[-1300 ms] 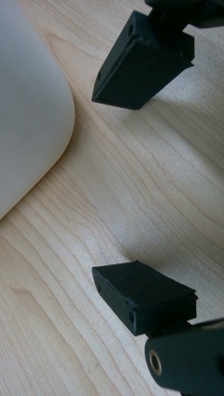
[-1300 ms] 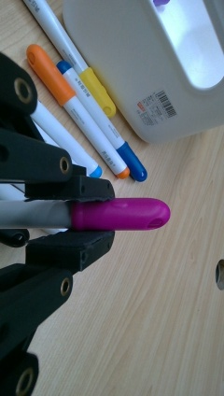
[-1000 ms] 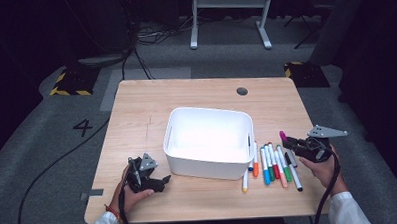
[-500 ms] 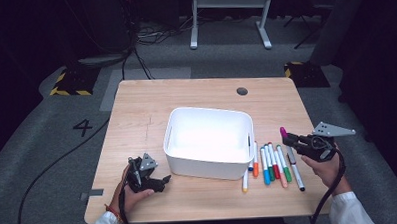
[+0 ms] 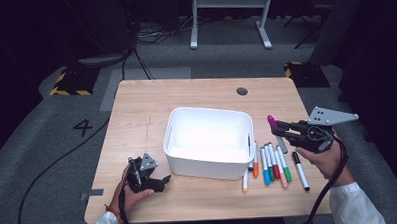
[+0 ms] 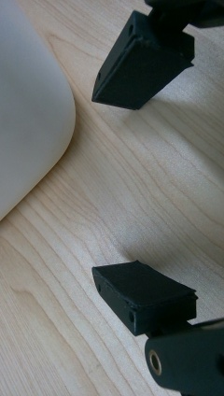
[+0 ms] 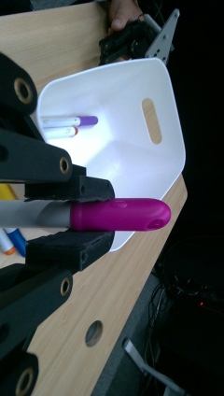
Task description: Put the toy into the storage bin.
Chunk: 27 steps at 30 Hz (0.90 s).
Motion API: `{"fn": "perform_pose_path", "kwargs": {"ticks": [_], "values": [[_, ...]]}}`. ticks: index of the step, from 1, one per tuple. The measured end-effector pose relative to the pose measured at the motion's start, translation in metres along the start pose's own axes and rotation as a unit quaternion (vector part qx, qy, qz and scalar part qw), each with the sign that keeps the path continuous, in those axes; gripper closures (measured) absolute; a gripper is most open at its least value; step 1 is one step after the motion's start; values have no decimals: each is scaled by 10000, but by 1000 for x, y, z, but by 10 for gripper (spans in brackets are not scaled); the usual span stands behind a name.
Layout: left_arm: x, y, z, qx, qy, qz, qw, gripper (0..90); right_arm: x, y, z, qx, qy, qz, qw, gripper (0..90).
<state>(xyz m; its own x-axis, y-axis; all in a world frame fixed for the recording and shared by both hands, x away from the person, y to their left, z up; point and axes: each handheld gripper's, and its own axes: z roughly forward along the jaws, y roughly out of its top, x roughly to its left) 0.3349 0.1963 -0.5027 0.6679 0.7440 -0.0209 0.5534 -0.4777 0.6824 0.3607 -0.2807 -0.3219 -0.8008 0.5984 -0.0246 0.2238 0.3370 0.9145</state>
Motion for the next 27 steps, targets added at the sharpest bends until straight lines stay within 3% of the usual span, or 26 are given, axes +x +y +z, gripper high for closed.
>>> {"fn": "perform_pose_path", "kwargs": {"ticks": [6,18,27], "values": [[0,0,0,7,-41,14,10000,153,6,21,12,0,215,-67,9997,747],[0,0,0,3,-24,10,10000,153,28,51,59,287,589,-367,9972,747],[0,0,0,-1,-2,6,10000,154,52,56,102,772,915,-719,9902,747]]}}
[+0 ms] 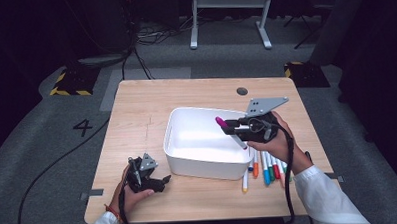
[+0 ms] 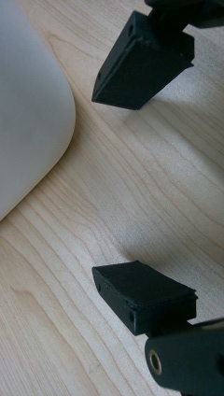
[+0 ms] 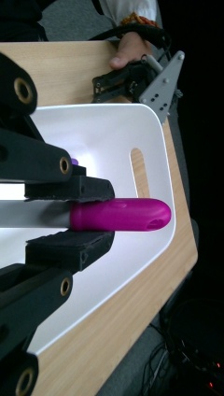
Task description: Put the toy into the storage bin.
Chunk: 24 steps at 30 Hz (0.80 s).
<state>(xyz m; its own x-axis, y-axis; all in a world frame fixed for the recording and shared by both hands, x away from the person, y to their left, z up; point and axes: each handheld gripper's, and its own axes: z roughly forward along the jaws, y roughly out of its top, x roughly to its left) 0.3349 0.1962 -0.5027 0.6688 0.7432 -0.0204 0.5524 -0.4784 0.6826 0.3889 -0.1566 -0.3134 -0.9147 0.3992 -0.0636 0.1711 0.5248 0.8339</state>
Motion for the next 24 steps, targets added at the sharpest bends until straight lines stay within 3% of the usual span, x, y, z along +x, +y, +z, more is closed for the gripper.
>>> {"fn": "perform_pose_path", "kwargs": {"ticks": [8,16,19,20,24], "values": [[0,0,0,2,-6,-4,10000,153,11,-1,30,595,270,-245,9976,746],[0,0,0,2,-12,-1,10000,153,24,-9,52,1309,570,-470,9886,743],[0,0,0,-1,-13,0,10000,153,29,-11,57,1377,629,-526,9871,706],[0,0,0,-3,-14,1,10000,153,30,-12,59,1346,631,-491,9877,637],[0,0,0,-8,-18,3,10000,153,28,-13,57,1204,529,-374,9906,614]]}}
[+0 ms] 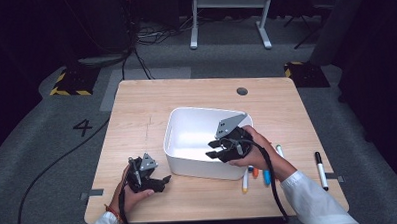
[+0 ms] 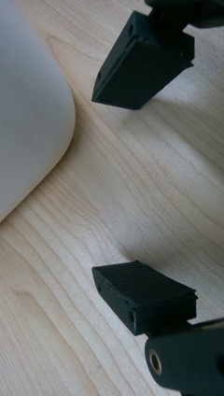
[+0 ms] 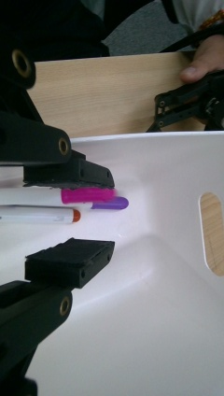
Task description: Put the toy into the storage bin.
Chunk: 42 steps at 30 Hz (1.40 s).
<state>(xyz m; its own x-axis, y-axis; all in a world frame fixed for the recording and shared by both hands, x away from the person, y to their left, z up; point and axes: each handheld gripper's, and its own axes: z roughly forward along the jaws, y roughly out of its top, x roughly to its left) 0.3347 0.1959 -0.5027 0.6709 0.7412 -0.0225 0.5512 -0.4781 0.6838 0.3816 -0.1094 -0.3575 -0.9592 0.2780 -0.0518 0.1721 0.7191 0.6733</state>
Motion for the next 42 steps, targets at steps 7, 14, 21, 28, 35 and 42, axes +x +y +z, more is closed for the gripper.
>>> {"fn": "perform_pose_path", "kwargs": {"ticks": [7,14,21,28,35,42], "values": [[0,0,0,5,-1,-5,10000,153,-5,-15,-30,-526,-386,185,9977,575],[0,0,0,4,0,-5,10000,153,-13,-50,-84,-1079,-989,531,9878,554],[0,0,0,4,1,-5,10000,153,-25,-111,-131,-1068,-1661,999,9752,565],[0,0,0,6,-3,-4,10000,153,-40,-190,-144,-690,-2556,1764,9481,562],[0,0,0,6,-1,-6,10000,153,-52,-250,-137,-315,-3055,2389,9212,547],[0,0,0,6,1,-4,10000,153,-61,-292,-132,-146,-3115,2898,9048,541]]}}
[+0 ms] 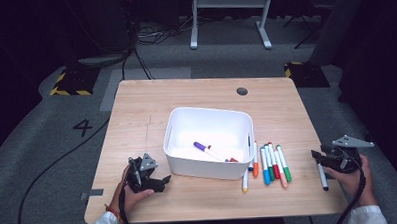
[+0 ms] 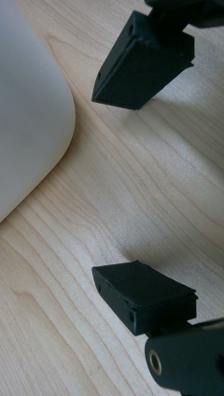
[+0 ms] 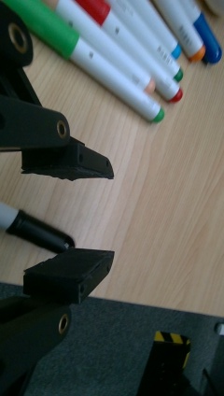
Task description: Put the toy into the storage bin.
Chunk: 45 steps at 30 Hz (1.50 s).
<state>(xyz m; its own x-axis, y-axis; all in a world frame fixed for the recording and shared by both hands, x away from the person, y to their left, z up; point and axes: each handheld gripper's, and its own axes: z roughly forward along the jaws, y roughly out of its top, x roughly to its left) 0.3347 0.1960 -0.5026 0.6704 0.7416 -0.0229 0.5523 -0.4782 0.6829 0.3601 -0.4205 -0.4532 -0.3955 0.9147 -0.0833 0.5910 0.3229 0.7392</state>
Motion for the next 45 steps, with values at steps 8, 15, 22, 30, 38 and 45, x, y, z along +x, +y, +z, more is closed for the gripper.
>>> {"fn": "perform_pose_path", "kwargs": {"ticks": [8,15,22,30,38,45], "values": [[0,0,0,-3,2,0,10000,153,-11,-21,12,322,-174,226,9991,527],[0,0,0,-3,-3,-8,10000,153,-12,-30,20,475,-147,314,9983,544],[0,0,0,-4,-1,-8,10000,153,-9,-32,20,379,142,322,9987,738],[0,0,0,0,-3,-1,10000,153,4,-21,24,169,561,267,9979,747],[0,0,0,-2,-1,-1,10000,153,21,9,9,-495,1001,115,9937,748],[0,0,0,-3,0,0,10000,153,39,36,-1,-911,1316,-86,9871,749]]}}
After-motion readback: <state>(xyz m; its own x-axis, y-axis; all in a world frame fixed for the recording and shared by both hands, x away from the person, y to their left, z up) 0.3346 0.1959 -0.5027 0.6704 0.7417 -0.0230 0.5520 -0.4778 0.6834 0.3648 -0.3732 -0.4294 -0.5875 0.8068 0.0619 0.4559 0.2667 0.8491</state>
